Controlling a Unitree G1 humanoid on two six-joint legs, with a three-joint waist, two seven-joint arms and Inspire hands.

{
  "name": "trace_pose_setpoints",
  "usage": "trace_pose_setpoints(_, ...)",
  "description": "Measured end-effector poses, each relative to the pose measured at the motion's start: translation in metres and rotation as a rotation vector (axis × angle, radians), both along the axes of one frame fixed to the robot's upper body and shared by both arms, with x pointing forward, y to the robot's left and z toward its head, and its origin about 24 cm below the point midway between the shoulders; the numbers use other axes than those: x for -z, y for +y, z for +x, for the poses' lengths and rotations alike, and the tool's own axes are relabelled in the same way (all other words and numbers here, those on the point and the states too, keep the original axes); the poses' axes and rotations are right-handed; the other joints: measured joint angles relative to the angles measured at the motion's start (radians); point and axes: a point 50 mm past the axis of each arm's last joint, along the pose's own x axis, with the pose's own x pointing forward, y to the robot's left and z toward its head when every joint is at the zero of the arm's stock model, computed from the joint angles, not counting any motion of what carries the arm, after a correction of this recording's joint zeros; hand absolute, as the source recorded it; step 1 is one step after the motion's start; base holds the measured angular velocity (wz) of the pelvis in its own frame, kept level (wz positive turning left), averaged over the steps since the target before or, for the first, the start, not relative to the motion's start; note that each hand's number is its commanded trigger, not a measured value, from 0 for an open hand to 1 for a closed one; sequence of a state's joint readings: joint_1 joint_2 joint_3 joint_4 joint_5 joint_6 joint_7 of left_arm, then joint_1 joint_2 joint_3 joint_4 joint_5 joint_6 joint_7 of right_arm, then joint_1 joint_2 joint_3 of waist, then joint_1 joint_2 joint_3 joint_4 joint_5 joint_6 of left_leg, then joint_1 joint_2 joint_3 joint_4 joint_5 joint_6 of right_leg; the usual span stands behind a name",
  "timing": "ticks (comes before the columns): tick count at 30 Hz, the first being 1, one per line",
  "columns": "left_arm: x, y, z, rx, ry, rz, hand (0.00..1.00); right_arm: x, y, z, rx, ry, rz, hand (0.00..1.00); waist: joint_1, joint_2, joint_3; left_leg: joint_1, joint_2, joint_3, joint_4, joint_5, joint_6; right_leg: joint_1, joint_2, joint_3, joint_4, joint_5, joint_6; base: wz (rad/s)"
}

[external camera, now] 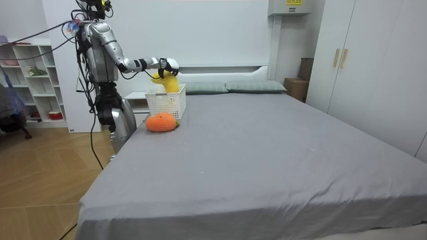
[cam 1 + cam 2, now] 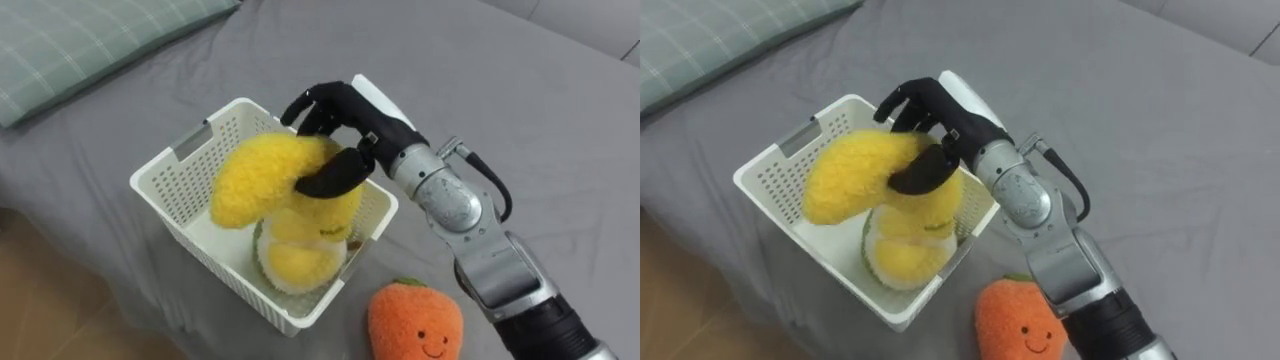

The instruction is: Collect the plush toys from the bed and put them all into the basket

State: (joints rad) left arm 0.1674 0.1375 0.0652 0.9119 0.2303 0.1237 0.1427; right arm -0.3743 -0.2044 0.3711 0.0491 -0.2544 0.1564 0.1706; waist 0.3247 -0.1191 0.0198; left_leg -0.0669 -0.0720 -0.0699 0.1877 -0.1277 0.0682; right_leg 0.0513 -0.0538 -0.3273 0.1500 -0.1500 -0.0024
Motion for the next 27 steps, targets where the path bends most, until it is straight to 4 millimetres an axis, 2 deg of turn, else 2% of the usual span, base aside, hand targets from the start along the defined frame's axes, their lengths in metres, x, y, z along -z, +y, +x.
trace_pose_setpoints(4, -0.001, 0.000, 0.002, 0.001, -0.009, 0.002, 0.00, 0.000, -0.002, 0.000, 0.010, -0.007, -0.005, 0.00, -0.018, 0.000, -0.0002, 0.000, 0.000, 0.000, 0.000, 0.000, 0.000, 0.000, 0.000, 0.003, 0.000, 0.000, 0.000, 0.00)
trace_pose_setpoints(8, -0.001, 0.000, 0.003, 0.003, -0.011, 0.004, 0.00, -0.001, -0.003, 0.001, 0.019, -0.009, 0.007, 0.00, -0.025, 0.005, -0.0004, 0.009, 0.000, 0.011, 0.001, 0.001, 0.001, 0.001, 0.000, 0.024, 0.001, 0.000, 0.000, -0.07)
trace_pose_setpoints(13, -0.001, 0.000, 0.005, 0.003, -0.017, 0.006, 0.00, -0.004, -0.010, 0.003, 0.058, -0.018, 0.050, 0.00, -0.042, 0.012, -0.0010, 0.011, 0.000, 0.011, 0.001, 0.002, 0.002, 0.002, -0.001, 0.024, 0.001, 0.000, 0.000, 0.00)
trace_pose_setpoints(19, -0.001, -0.003, 0.005, -0.005, -0.020, -0.007, 0.00, -0.005, -0.030, 0.006, 0.132, -0.012, 0.112, 0.00, -0.050, 0.035, -0.0018, 0.023, 0.000, 0.014, -0.002, 0.002, 0.003, 0.013, -0.001, 0.027, 0.001, 0.000, 0.000, 0.00)
trace_pose_setpoints(22, 0.000, -0.001, 0.003, -0.024, -0.023, -0.006, 0.00, 0.001, -0.046, 0.003, 0.198, -0.016, 0.119, 0.00, -0.058, 0.038, -0.0070, 0.028, 0.001, 0.017, -0.005, 0.002, 0.003, 0.015, 0.000, 0.033, 0.000, -0.001, 0.001, -0.01)
trace_pose_setpoints(27, 0.001, 0.003, -0.009, -0.081, -0.005, -0.012, 0.00, 0.028, -0.067, -0.013, 0.296, 0.058, 0.127, 0.00, -0.110, 0.038, -0.0078, 0.041, 0.006, 0.043, -0.009, 0.001, 0.004, 0.017, 0.000, 0.057, 0.003, 0.000, 0.001, -0.12)
